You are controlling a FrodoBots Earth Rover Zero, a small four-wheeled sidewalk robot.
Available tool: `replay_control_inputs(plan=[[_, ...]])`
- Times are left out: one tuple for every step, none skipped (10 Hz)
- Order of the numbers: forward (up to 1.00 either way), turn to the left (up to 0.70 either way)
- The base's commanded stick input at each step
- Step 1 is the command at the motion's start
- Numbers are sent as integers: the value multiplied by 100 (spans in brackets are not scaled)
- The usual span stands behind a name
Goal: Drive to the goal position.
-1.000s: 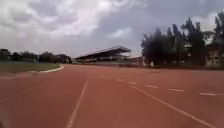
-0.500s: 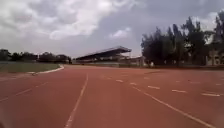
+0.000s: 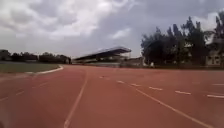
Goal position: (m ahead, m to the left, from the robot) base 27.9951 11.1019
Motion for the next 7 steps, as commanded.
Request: replay_control_inputs(plan=[[30,0],[30,0],[30,0],[30,0],[30,0],[30,0],[30,0]])
